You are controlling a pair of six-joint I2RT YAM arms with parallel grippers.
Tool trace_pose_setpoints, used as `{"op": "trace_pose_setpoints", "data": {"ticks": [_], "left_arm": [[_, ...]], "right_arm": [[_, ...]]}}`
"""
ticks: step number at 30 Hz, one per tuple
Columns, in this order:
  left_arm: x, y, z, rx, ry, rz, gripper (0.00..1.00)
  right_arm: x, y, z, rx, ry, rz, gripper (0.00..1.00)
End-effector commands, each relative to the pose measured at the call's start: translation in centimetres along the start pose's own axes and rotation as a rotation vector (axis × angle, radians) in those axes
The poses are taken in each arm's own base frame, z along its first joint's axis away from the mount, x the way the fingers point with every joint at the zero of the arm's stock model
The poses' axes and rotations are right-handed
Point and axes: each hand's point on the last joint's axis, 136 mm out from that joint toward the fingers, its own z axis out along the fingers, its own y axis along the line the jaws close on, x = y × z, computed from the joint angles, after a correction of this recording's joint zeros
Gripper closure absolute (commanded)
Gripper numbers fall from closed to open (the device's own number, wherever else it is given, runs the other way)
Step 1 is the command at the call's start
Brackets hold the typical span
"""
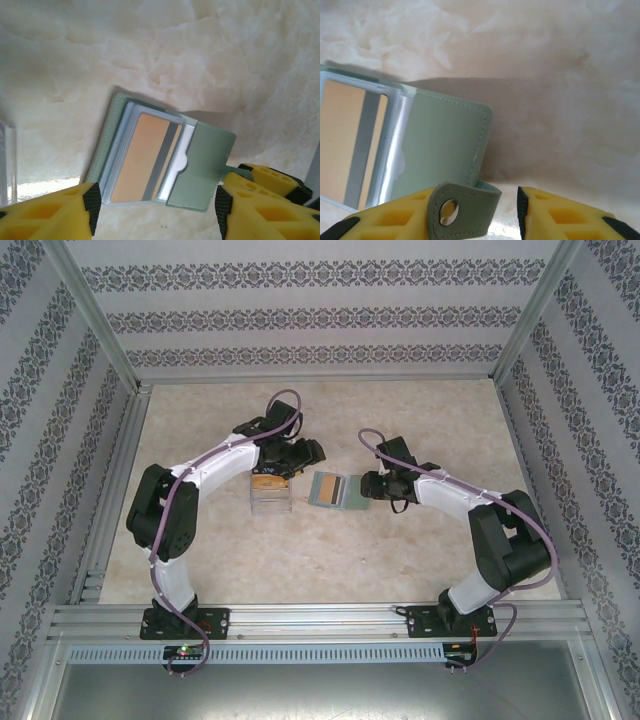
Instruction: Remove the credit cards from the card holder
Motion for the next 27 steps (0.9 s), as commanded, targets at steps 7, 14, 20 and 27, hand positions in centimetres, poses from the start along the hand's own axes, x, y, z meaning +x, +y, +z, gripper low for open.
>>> {"op": "trace_pose_setpoints", "data": {"ticks": [7,14,20,27], "left_arm": [[0.4,-0.6,0.3,-0.003,0.011,0.073,0.37],[-0.5,-1.1,-1.7,-0.045,-0.033,0.115,0.38],[-1.1,-1.2,-3.0,-0.069,-0.044,0.140,0.44],[-0.9,-1.7,-3.6,-0.059,0.000,0.177,0.57]], "right_arm": [[-2.3,1.9,-6.2,0.054,-0.130,-0.092,0.50],[-3.5,6.6,-7.9,-0.072,-0.146,-0.091,0.55],[-2.6,10.2,-5.2,-0.246,-0.044,-0.009,0.73],[-1.0,10.2,-1.4,-0.265,0.053,0.108,0.78]]}}
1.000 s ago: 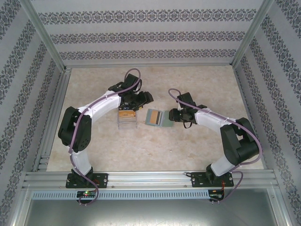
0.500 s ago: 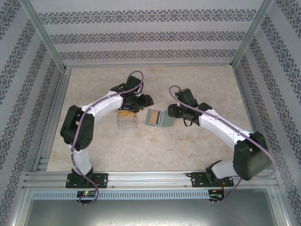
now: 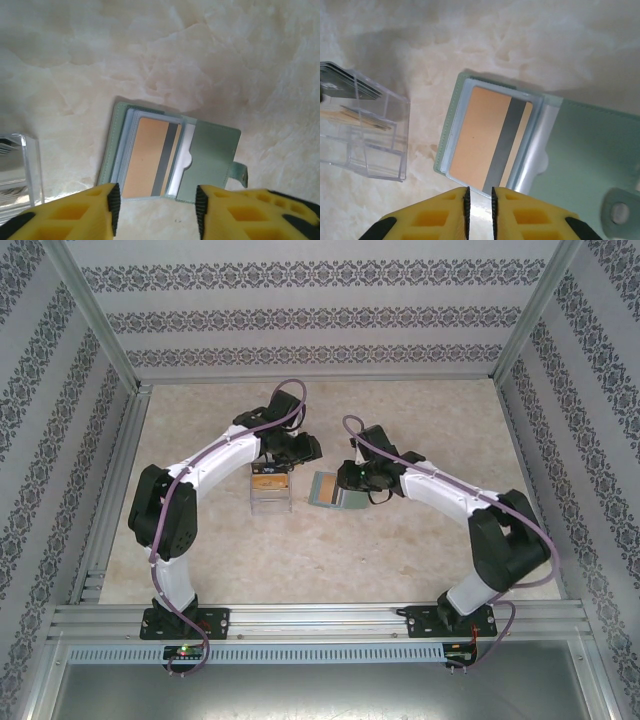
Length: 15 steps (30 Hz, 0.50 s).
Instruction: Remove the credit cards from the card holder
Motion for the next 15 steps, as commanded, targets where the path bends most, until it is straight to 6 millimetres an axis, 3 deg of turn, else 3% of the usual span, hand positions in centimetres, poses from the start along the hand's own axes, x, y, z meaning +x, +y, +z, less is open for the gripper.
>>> {"op": "trace_pose_setpoints", "data": {"ticks": [1,6,15], "left_arm": [[0.0,-0.5,-1.3,0.005,0.028,0.052,0.59],[1.3,-1.2,-0.4,0.065,0.105,0.061,0.79],[3.2,0.1,4.1,0.042,0.190,0.087,0.92]], "right_arm": [[0.3,0.7,1.0,-0.054,0.017,0.097,0.78],[0.8,-0.9,2.2,-0.070,0.015,0.228,0.82],[1.8,-1.9,3.8,-0.133,0.043,0.278,0.84]]}}
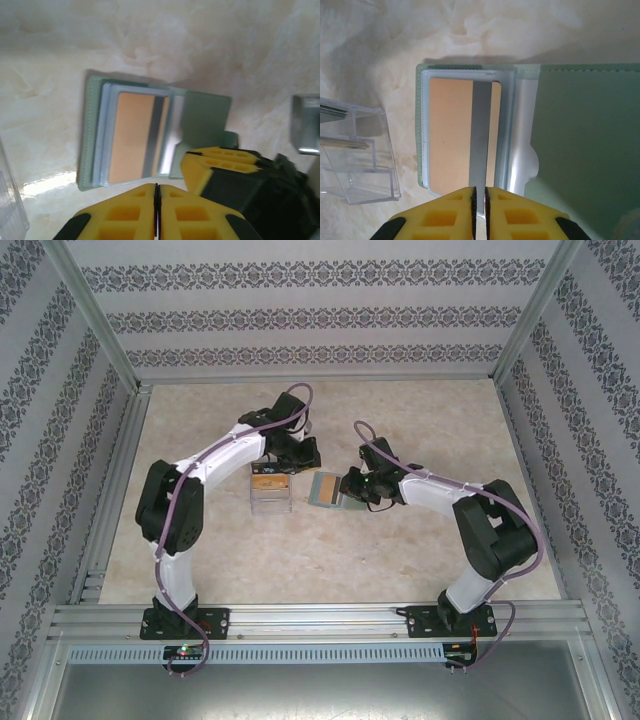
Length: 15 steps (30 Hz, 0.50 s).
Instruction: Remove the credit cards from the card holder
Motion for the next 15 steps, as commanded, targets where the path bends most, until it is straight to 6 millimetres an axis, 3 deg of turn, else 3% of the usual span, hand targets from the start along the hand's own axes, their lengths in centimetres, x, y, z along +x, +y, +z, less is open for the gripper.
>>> {"op": "trace_pose_setpoints", "data": {"ticks": [1,6,15], "left_arm": [[0.8,1.0,2.5,-0.043,0.054,0.038,0.94],[1.3,2.8,5.1,-0.143,0.096,0.051,0.98],[2.6,4.6,7.4,-0.198,0.156,0.041,0.97]], "right_arm": [[0.0,0.3,0.7,-0.070,0.016,0.038,0.84],[-0.3,0.0,1.4,-0.114,0.048,0.064,0.83],[-0.8,-1.1,2.0,-0.136,0.074,0.099,0.84]]}}
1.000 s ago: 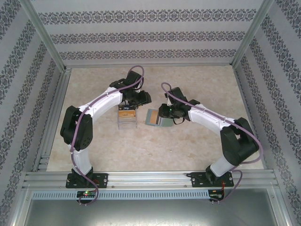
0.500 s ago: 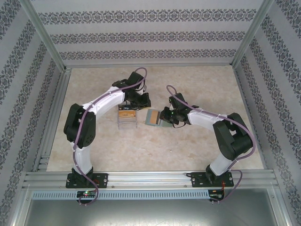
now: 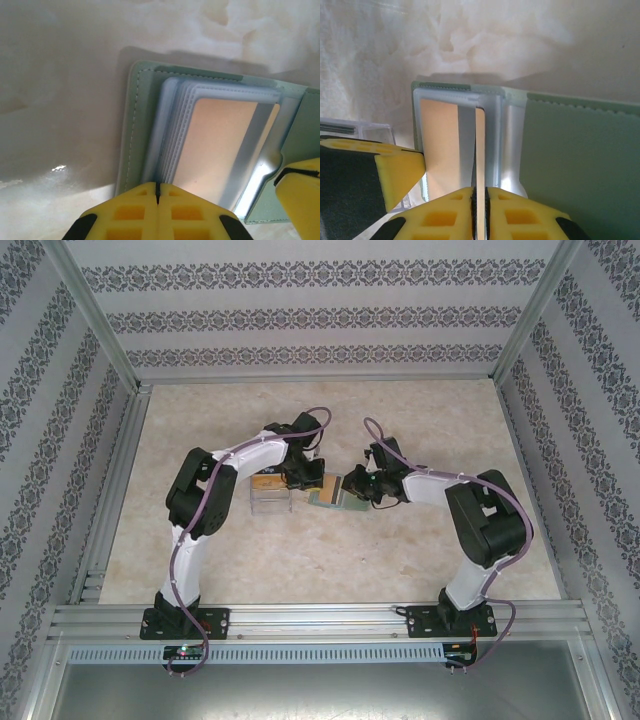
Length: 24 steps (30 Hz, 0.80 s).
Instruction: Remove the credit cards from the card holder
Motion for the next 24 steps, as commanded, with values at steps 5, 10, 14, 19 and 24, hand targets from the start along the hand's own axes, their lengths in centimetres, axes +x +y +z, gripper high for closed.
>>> {"op": "trace_pose_setpoints", "data": {"ticks": [5,10,14,19,24], "left_arm": [[1.5,0.9,1.1,-0.065,0.045,0.014,0.97],[1.9,1.1,1.3,-0.071,0.055,0.010,0.97],[1.9,0.9,1.3,-0.068,0.054,0.012,0.97],[2.0,1.0,1.4,-0.068,0.057,0.011,0.97],[2.1,1.0,1.4,-0.069,0.063,0.009,0.97]], "right_arm": [[0.7,-0.8,1.2,-0.022,0.047,0.028,0.81],[0.9,-1.0,1.7,-0.033,0.059,0.037,0.81],[1.0,-0.7,2.0,-0.055,0.071,0.043,0.83],[1.1,-0.5,2.1,-0.071,0.074,0.045,0.83],[1.3,-0.6,2.2,-0.079,0.081,0.047,0.86]]}}
